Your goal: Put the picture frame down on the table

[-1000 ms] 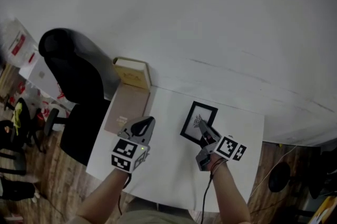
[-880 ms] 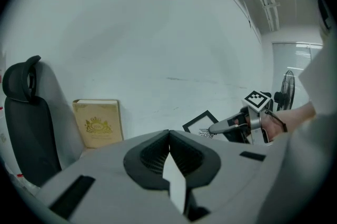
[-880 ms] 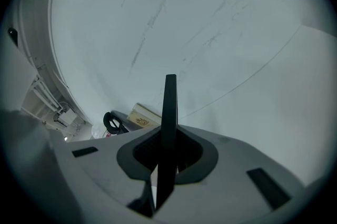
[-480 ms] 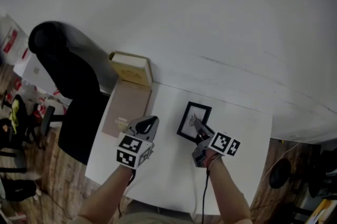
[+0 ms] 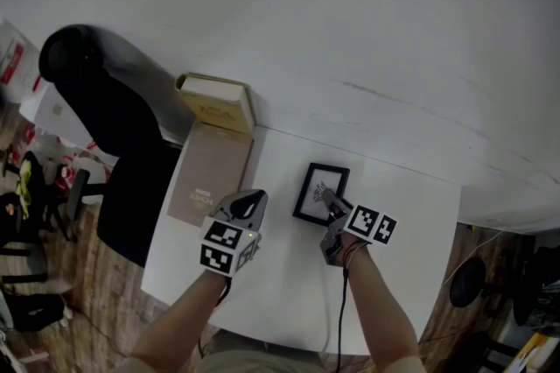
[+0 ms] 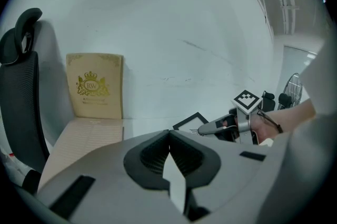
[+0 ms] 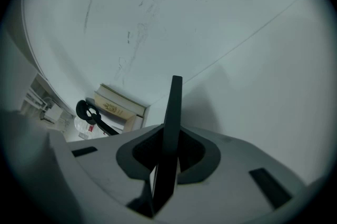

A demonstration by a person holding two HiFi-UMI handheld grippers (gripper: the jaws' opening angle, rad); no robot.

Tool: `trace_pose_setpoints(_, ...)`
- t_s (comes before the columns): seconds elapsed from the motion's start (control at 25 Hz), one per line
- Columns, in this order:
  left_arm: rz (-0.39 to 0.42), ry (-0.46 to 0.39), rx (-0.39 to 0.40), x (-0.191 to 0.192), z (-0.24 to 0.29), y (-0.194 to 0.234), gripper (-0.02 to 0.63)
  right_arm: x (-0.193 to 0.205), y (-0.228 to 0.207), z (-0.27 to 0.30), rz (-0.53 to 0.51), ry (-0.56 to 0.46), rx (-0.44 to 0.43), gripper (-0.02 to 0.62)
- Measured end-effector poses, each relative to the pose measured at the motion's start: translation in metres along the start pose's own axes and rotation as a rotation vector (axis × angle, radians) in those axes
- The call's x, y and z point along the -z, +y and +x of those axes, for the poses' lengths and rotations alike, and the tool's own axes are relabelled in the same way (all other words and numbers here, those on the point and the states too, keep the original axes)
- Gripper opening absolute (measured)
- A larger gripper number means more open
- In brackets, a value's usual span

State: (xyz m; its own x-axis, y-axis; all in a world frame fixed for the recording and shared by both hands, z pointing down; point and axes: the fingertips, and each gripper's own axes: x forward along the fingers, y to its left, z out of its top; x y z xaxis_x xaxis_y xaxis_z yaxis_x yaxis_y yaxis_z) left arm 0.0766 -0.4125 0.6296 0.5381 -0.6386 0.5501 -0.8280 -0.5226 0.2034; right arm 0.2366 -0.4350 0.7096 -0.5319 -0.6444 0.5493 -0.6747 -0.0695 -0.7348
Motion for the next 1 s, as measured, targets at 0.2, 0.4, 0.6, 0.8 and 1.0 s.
trace_pose_setpoints(0.2, 0.002, 0.023, 0.013, 0.011, 0.003, -0.003, 0.021, 0.004, -0.015, 0.004, -0.153, 0.023, 0.104, 0.123)
trace_pose_setpoints(0.4, 0.006, 0.051, 0.020, 0.025, 0.006, -0.008, 0.020, -0.001, -0.026, 0.004, -0.308, 0.045, 0.204, 0.200)
trace_pose_setpoints(0.6, 0.001, 0.061, 0.025, 0.032, 0.007, -0.013, 0.021, -0.001, -0.029, 0.004, -0.448, 0.065, 0.269, 0.225)
trace_pose_setpoints(0.8, 0.006, 0.070, 0.024, 0.039, 0.006, -0.016, 0.021, -0.001, -0.029, 0.005, -0.457, 0.065, 0.279, 0.229)
trace_pose_setpoints(1.0, -0.006, 0.032, 0.016, 0.032, 0.003, -0.018, 0.020, 0.001, -0.031, 0.004, -0.474, 0.084, 0.288, 0.239)
